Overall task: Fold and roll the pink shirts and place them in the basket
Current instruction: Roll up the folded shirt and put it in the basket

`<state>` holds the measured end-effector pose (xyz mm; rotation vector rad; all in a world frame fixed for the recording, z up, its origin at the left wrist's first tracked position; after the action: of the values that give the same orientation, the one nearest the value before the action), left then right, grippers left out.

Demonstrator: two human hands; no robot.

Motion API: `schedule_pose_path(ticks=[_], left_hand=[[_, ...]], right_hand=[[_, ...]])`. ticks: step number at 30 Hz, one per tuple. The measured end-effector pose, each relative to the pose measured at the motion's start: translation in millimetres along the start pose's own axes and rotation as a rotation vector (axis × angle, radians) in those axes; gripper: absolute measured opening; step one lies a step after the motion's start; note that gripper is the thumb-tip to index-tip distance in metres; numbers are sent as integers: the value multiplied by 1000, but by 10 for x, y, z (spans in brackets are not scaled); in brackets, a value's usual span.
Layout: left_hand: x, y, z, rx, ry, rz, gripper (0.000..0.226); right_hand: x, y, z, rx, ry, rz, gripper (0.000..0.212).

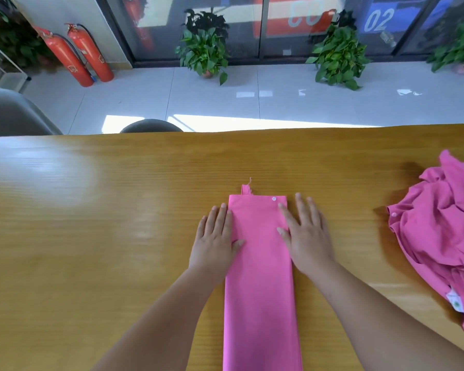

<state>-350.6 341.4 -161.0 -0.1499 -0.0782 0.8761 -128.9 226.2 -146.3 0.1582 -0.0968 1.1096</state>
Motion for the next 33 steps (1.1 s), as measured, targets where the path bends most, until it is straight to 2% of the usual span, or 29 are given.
schedule_pose_path(ticks=[2,4,9,12,15,20,24,27,30,33], left_hand=[[183,-25,87,-41,-34,68,76],[346,-47,184,-113,-108,147,66],[656,46,170,-488,-91,517,50],[749,82,217,-548,-37,591,43],[829,127,274,-569,58,585,28],[814,233,320,-815,142,652,9],[729,231,442,-1049,187,659,15],[677,198,595,-1182,201,660,15],[616,232,696,-1269,207,659,21],[587,250,816,-1315,199,615,30]], right_hand=[[133,-27,45,39,-44,-220,72],[227,11,53,128,-41,-348,71],[431,199,59,373,114,-540,43],[536,220,65,456,229,-679,33],[598,197,79,473,306,-683,11],[606,209,217,578,256,-560,16],[529,164,352,1006,193,-652,32],[507,109,519,1307,273,-653,50],[502,68,747,1419,348,-610,41],[485,55,972,1434,362,-597,38]])
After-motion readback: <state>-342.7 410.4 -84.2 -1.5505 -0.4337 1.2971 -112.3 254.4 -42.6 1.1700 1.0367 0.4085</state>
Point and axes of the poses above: each hand's wrist, its own x-axis towards the middle knuckle, its own z-axis out of the back of the hand, y = z × x, the point moved 3 cm from there along x, towards the middle knuckle, and after that the axes turned 15 degrees about -y, right-handed, at the moved point
